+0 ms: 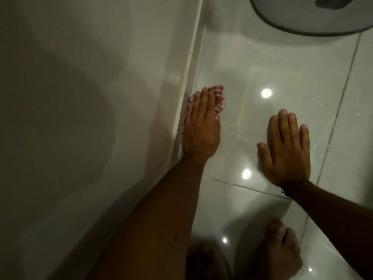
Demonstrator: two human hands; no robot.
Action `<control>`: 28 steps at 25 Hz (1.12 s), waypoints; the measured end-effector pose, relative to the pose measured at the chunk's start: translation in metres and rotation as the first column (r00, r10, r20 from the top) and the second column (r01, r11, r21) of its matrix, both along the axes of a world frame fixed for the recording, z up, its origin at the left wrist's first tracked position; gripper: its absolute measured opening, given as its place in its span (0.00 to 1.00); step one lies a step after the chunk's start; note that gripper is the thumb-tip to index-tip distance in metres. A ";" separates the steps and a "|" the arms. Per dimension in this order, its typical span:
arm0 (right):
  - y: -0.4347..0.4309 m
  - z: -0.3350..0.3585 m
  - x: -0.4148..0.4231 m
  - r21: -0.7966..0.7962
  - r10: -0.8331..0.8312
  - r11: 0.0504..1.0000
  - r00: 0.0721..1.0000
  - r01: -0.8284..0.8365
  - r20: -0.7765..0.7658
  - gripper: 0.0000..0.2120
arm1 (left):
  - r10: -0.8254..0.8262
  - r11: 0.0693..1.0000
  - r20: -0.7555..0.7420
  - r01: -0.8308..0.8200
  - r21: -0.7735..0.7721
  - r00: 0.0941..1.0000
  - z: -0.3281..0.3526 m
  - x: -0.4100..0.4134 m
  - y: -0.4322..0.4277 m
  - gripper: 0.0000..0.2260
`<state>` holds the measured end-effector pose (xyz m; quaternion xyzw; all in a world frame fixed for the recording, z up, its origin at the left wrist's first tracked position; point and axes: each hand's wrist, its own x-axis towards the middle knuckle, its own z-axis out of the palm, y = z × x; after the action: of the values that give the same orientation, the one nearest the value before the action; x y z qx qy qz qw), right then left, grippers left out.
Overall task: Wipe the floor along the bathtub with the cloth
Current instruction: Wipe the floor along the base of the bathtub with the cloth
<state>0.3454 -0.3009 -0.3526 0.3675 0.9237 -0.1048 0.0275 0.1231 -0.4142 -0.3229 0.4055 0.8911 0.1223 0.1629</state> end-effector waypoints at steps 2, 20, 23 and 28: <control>0.000 0.001 -0.001 -0.013 -0.003 1.000 1.000 0.003 -0.008 0.38 | -0.001 1.000 -0.004 0.001 0.006 1.000 -0.001 0.007 -0.014 0.29; -0.001 0.004 -0.001 -0.023 -0.006 1.000 1.000 0.005 -0.030 0.38 | 0.108 0.981 -0.055 -0.115 -0.153 0.993 -0.004 0.111 -0.152 0.29; 0.000 0.003 0.000 -0.019 -0.009 1.000 0.999 0.009 -0.042 0.38 | 0.099 0.987 -0.130 -0.115 -0.116 0.986 -0.006 0.090 -0.112 0.34; 0.001 -0.001 0.001 -0.026 -0.018 1.000 0.997 0.016 -0.071 0.38 | -0.053 0.995 -0.173 0.038 -0.091 0.983 -0.014 0.004 -0.012 0.36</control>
<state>0.3464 -0.2999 -0.3532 0.3710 0.9195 -0.1298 -0.0017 0.1268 -0.4260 -0.3370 0.4275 0.8969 0.0434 0.1041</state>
